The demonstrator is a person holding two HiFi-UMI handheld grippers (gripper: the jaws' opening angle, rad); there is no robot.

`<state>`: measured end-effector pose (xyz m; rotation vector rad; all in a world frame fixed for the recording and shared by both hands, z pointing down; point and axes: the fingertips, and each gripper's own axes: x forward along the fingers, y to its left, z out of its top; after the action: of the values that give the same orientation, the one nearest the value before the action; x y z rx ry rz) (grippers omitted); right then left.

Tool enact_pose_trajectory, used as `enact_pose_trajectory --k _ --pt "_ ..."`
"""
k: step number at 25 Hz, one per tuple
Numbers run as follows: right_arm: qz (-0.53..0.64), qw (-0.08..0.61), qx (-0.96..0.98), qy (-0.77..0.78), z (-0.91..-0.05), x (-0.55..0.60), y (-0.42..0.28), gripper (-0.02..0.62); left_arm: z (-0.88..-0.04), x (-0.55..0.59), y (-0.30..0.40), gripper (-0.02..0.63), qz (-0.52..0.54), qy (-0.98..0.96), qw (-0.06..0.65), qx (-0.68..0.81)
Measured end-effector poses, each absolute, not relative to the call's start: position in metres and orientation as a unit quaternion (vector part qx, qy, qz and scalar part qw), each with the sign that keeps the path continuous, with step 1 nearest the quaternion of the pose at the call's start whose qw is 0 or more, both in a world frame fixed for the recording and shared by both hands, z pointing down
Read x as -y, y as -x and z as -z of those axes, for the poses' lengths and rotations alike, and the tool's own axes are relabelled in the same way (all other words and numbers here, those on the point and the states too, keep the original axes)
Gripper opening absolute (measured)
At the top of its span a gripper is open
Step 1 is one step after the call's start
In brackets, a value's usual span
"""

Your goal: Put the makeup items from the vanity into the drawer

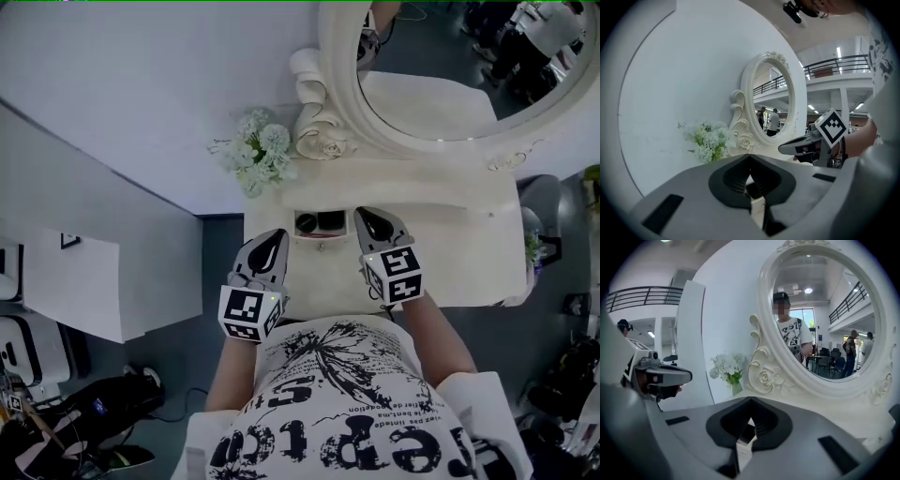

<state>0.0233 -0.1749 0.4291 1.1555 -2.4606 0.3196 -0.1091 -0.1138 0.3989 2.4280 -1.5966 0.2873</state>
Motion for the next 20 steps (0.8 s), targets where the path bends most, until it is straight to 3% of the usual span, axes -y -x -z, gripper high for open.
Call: enact_pose_trajectory --k 7,20 --pt "-0.113 0.086 0.878 -0.457 -0.390 0.157 -0.049 0.017 -0.380 0.118 0.102 0.020 -0.095 -0.839 0.084 0.529" --pt "-0.062 0.067 0.885 -0.456 -0.372 0.138 -0.054 0.017 -0.365 0.117 0.102 0.020 -0.082 -0.838 0.063 0.535"
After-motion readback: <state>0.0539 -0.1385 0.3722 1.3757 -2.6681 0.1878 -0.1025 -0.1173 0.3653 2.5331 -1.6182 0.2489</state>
